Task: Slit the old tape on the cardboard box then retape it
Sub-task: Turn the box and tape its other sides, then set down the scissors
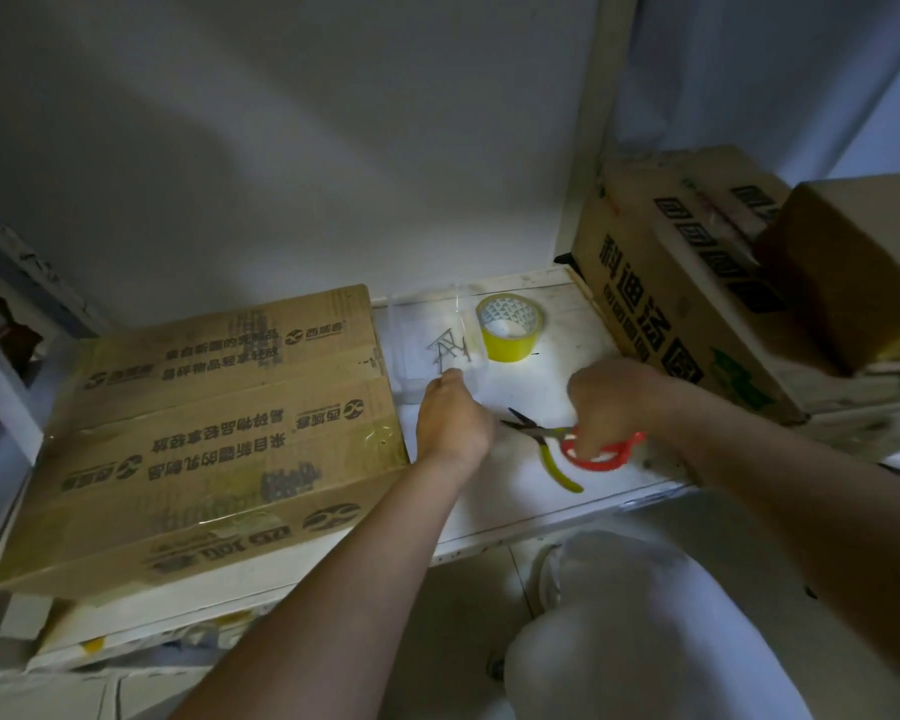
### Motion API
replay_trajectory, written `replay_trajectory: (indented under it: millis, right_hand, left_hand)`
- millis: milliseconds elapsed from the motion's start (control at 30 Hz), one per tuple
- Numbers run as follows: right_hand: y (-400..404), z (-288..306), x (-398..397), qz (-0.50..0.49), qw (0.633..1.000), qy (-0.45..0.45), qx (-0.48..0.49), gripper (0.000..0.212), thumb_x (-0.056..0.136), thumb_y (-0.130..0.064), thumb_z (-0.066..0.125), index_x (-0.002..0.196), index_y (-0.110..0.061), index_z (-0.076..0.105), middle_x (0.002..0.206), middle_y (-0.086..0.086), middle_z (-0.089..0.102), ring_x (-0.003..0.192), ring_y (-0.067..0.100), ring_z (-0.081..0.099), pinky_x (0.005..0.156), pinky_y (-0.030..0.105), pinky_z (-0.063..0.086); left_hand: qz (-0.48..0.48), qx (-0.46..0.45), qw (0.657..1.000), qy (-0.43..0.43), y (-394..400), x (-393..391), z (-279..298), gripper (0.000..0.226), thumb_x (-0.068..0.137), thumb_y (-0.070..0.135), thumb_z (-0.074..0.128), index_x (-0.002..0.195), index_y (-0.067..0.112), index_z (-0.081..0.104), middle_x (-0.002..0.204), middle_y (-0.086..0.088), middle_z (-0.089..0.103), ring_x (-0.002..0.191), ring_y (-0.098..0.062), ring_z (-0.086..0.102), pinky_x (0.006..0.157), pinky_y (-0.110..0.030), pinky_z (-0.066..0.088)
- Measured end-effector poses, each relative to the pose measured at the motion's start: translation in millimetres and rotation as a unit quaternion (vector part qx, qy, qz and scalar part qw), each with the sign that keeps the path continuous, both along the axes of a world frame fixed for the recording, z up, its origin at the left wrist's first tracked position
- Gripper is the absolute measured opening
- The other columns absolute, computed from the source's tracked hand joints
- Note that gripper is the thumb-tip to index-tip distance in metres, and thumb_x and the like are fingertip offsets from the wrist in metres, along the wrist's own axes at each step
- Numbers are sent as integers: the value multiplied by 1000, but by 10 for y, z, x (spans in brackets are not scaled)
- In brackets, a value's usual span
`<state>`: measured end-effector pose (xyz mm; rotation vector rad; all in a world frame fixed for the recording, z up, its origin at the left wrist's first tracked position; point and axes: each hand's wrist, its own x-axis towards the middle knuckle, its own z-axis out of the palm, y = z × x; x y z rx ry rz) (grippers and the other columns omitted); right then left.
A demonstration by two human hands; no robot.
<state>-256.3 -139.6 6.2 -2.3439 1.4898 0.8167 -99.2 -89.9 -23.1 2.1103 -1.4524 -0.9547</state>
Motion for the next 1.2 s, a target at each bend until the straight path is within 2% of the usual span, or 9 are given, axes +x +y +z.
replay_trajectory:
  millis: [67,167,233,333,500,733,967,1100,1200]
  right_hand:
    - [-187,137,-200,-65,998,8,-21,22,66,-31,67,75,-10,66,67,0,58,62,15,58,53,21,44]
    - [-390,-11,-284,-145,983,-13,-113,21,77,-28,62,68,-10,57,66,1,54,61,16,56,53,22,45]
    - [-459,-251,-228,-195,963,-38,-180,25,85,-32,59,77,-8,57,69,2,53,65,18,56,53,25,43]
    - [-544,-595,-85,-263,937,-104,-206,31,88,-36,57,100,-8,59,86,7,59,86,26,63,62,28,47]
    - [-630,-886,95,-330,901,-176,-218,31,87,-34,64,102,-7,66,99,12,68,95,29,66,70,30,52]
    - [-762,-952,71,-334,894,-225,-197,18,92,-15,59,100,0,64,97,17,66,91,30,65,62,27,43]
    - [-543,-981,-15,-303,888,-260,-228,22,95,-21,50,102,-5,63,97,16,66,92,32,65,72,32,50]
    - [-388,-997,42,-291,894,-264,-215,29,94,-25,50,111,-4,61,104,18,66,98,33,65,81,36,53]
    - [-294,-913,129,-269,896,-267,-233,24,95,-20,45,104,-5,61,100,17,67,94,34,65,73,34,51]
  left_hand:
    - [-26,3,1000,-18,2,-75,-30,49,91,-2,40,139,10,42,141,-14,42,127,-31,45,100,-31,39]
    - [-112,27,992,-54,-27,-221,-151,43,89,-3,39,126,11,57,130,-15,52,120,-33,51,99,-35,44]
    - [-188,52,979,-62,-42,-355,-261,43,89,2,41,126,16,60,131,-14,54,120,-33,52,101,-37,44]
    - [-289,75,948,-109,-74,-536,-426,42,94,19,45,135,24,52,141,-12,44,128,-34,43,107,-41,39]
    - [-368,50,900,-228,-84,-690,-541,48,92,49,51,133,25,52,148,-10,30,136,-33,28,107,-44,32]
    - [-328,21,895,-301,-146,-601,-600,43,90,29,59,132,18,52,141,-10,34,131,-33,30,99,-41,38]
    - [-243,61,915,-317,-125,-422,-603,44,93,9,50,136,6,45,145,-17,30,129,-31,35,99,-38,42]
    - [-217,110,923,-299,-69,-368,-583,54,94,14,48,145,7,32,148,-20,23,133,-32,31,104,-39,37]
    - [-218,122,931,-268,12,-317,-477,64,95,17,49,151,11,18,151,-20,20,137,-35,28,109,-42,35]
